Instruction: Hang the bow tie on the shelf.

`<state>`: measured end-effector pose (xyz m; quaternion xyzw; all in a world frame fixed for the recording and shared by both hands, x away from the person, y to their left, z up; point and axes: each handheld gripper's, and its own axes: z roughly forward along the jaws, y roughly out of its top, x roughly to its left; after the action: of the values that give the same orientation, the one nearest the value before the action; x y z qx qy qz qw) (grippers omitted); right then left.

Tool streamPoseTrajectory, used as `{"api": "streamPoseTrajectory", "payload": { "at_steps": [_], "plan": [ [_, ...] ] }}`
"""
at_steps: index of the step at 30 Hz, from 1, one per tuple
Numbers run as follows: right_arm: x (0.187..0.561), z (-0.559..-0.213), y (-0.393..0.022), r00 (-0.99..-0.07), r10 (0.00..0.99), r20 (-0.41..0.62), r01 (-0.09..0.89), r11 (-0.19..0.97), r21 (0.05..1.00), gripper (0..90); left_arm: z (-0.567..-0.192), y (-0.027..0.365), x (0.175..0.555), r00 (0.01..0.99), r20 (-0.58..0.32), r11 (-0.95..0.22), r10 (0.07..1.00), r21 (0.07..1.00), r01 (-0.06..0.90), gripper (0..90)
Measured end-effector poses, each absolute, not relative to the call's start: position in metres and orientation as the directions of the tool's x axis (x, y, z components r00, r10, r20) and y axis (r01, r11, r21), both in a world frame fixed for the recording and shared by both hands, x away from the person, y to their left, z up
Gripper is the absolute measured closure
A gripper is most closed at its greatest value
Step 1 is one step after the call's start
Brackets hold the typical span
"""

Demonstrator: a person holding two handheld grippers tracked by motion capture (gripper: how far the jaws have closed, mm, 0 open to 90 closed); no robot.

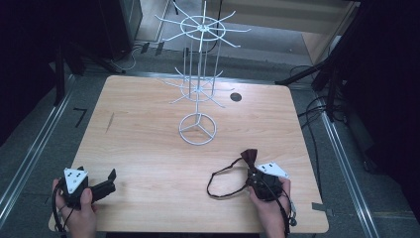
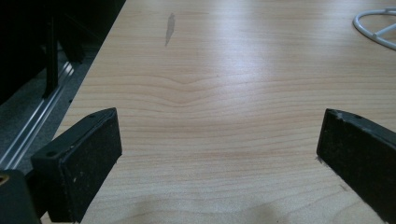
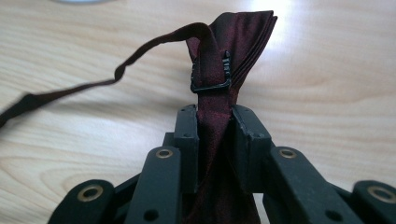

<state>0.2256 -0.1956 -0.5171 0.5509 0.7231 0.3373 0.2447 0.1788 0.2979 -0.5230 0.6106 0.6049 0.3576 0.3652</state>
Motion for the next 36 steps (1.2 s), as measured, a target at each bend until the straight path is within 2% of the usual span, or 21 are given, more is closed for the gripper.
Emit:
{"api": "streamPoseTrajectory", "payload": {
  "at_steps": [20, 36],
  "plan": [
    [0.230, -0.479, -0.180, -0.319, 0.948, 0.005, 0.517, 0.170, 0.839, 74.2, -0.523, 0.298, 0.178, 0.035, -0.017, -0.002, 0.999, 0.883, 0.468, 0.4],
    [0.237, -0.452, -0.174, -0.321, 0.946, 0.033, 0.467, 0.128, 0.875, 74.1, -0.523, 0.299, 0.178, 0.032, -0.028, 0.010, 0.999, 0.884, 0.467, 0.4]
  ]
}}
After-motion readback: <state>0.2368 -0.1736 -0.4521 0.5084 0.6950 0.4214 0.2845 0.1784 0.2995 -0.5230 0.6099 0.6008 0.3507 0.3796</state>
